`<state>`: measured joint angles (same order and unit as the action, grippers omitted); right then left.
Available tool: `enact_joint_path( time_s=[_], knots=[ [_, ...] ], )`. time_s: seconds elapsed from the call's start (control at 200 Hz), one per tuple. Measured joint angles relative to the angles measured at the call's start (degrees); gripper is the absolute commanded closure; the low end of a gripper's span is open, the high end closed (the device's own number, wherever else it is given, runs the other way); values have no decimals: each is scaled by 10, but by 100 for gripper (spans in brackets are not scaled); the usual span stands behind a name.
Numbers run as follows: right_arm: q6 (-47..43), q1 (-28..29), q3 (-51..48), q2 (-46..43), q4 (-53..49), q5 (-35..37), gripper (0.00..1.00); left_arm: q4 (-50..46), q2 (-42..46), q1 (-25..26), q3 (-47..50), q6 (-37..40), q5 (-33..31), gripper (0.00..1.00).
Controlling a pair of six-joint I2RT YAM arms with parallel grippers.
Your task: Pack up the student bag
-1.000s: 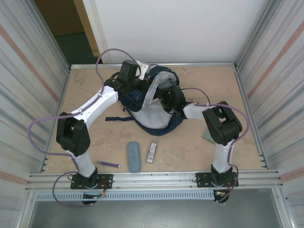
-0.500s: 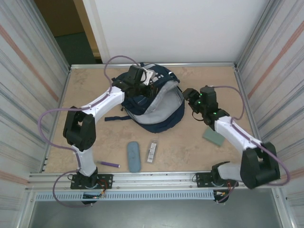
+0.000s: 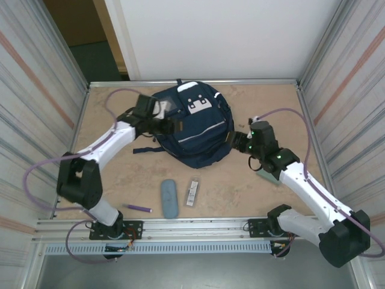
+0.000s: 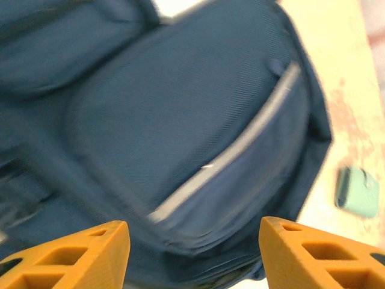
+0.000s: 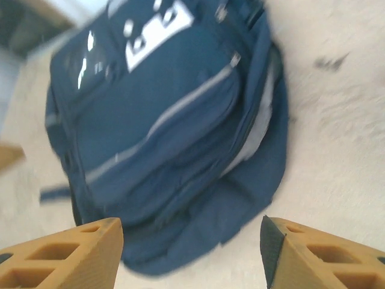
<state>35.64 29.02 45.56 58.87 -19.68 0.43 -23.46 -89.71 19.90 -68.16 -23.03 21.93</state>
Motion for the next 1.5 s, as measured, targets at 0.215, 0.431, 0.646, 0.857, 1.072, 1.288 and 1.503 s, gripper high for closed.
enact_joint_path(
  time_s=[0.215, 0.431, 0.646, 0.857, 1.072, 1.288, 1.503],
  knots=[
    [-53, 120, 31, 60, -40, 28, 37, 0, -6, -107, 61, -54, -19, 37],
    [-68, 207, 46, 100, -44, 87, 35, 59, -99, -132, 59, -70, 8, 37],
    [-68, 228, 45, 136, -25, 106, 36, 112, -176, -133, 44, -94, 43, 90],
    [-60, 212, 44, 221, 45, 48, 35, 166, -147, -136, 80, -139, 71, 100],
    [-30, 172, 47, 312, 115, -5, 40, 224, -65, -121, 158, -214, 87, 100],
    [-27, 91, 116, 399, 106, -9, 40, 297, -32, -64, 224, -296, 44, 100],
    [-79, 36, 188, 455, 110, -6, 37, 339, 18, -2, 282, -396, -30, 100]
  ],
)
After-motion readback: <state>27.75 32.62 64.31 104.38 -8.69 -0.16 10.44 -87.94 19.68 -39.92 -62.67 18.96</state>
